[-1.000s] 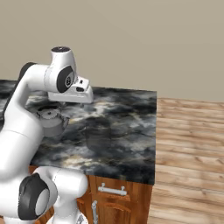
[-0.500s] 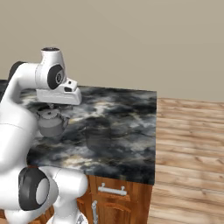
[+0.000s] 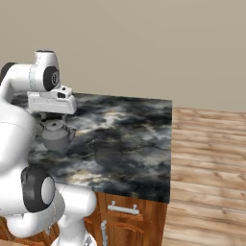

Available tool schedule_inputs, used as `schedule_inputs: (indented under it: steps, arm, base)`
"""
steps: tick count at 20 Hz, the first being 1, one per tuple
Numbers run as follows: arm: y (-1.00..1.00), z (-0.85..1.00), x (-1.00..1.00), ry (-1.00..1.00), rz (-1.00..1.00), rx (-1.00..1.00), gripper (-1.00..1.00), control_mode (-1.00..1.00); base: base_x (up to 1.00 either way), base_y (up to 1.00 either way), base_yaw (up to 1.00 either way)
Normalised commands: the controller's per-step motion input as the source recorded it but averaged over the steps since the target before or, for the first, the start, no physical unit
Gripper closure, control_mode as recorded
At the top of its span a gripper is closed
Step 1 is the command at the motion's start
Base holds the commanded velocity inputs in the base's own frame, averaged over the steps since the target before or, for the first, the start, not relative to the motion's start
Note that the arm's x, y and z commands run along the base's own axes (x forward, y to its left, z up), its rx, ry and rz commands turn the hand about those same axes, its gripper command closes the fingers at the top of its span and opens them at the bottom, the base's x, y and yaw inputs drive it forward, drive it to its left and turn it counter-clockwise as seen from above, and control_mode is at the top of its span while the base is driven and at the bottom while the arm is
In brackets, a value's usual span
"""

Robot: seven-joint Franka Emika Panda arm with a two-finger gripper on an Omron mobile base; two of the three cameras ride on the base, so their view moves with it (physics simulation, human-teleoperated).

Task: Pick the jar and kettle and place them in the sink. Then turn on the water.

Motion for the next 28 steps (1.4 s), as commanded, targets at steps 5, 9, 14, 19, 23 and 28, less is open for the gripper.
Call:
schedule_inputs:
  steps: [5,9,14,19,23,28]
  arm:
    - [0.06,-0.09,0.00,0.07,0.00,0.00,-1.00,-1.00]
    - [0.06,-0.13,0.00,0.06,0.00,0.00,-1.00,-1.00]
    - [0.07,-0.12,0.02,0.02,0.00,0.00,-1.00,-1.00]
    - [0.14,-0.09,0.09,0.00,0.00,-0.02,-1.00,-1.00]
    - [0.15,-0.10,0.09,0.00,0.00,0.00,-1.00,-1.00]
    - [0.21,-0.07,0.17,0.00,-0.02,0.00,-1.00,-1.00]
  base:
    - [0.00,0.00,0.00]
    - [0.00,0.00,0.00]
    - [0.00,0.00,0.00]
    - [0.00,0.00,0.00]
    - [0.00,0.00,0.00]
    - [0.00,0.00,0.00]
